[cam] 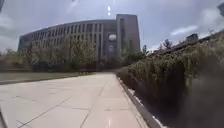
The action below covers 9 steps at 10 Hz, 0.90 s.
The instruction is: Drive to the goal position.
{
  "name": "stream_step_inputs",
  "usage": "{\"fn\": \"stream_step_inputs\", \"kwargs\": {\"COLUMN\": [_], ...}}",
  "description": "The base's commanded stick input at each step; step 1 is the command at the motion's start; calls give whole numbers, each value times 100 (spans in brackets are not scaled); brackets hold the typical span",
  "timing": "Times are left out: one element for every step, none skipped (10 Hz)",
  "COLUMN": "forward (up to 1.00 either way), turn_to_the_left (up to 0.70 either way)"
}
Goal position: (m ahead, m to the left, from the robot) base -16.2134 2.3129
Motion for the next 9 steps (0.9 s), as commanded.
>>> {"fn": "stream_step_inputs", "kwargs": {"forward": [0,0,0,0,0,0,0,0,0], "turn_to_the_left": [70,36,0,0,0,0,0,0,0]}}
